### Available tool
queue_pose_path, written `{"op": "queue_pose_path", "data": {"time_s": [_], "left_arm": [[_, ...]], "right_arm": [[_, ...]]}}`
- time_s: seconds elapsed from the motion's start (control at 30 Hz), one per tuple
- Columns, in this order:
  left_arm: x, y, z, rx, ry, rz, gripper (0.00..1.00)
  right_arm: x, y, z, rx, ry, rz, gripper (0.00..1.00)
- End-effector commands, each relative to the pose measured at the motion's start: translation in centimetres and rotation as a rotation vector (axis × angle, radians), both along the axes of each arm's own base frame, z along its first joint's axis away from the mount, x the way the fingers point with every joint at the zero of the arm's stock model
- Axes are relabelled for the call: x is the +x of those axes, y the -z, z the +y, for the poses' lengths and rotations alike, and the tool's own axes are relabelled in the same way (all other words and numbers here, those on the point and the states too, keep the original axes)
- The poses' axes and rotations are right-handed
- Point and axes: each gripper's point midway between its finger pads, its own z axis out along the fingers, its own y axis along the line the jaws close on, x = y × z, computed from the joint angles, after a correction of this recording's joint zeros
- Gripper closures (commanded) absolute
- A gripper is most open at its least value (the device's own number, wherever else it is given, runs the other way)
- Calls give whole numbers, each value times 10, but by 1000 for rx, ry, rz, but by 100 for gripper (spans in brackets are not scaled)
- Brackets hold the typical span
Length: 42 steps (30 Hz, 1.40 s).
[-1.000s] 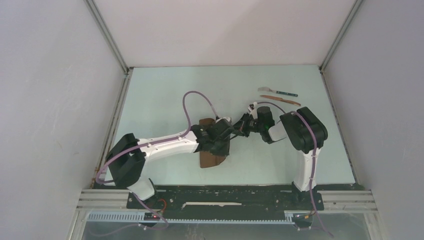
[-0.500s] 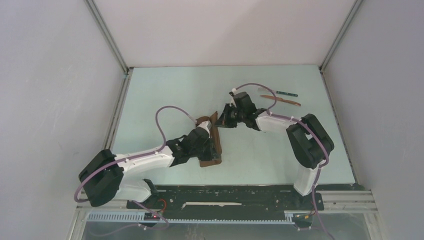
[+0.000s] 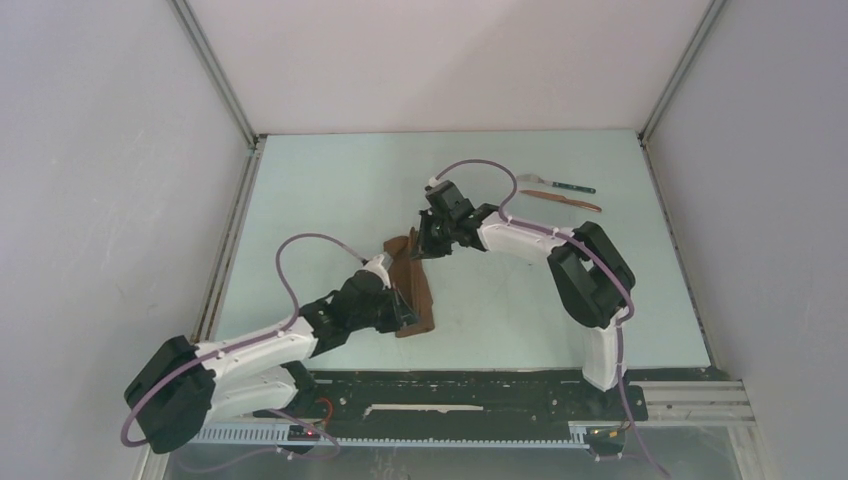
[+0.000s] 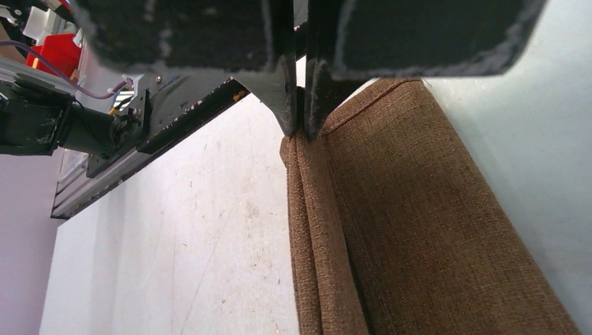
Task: Fold the napkin into a case and place the utensils inside
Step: Fold the 2/3-rectangle-folded napkin at the center of the board.
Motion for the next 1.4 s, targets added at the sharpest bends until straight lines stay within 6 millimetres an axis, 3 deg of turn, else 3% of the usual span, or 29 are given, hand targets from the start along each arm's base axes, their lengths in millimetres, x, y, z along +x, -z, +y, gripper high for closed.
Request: {"op": "queue_pose_path", "data": {"time_s": [0.0,0.27,0.73,0.9,1.07,1.23,1.37], "left_arm": [[-16,-2,3,-47,38,32,100],[-30,24,23,-36,17,104,100],[-37,41,48,-3,-50,138,100],[-38,41,52,13,-57,145,96],[-37,32,55,16,-57,129,76],[-23,-13,64,-25,-111,56,53],[-2,-49,96,11,-252,-23,48]], "right_arm": [[10,-20,22,-5,-24,-68,100],[4,-21,47,4,-47,-41,100],[-13,-15,90,208,-98,86,100],[-15,-7,99,287,-79,149,100],[-12,3,104,322,-61,181,100],[-10,7,104,343,-54,194,100],[-11,10,104,351,-54,202,100]]}}
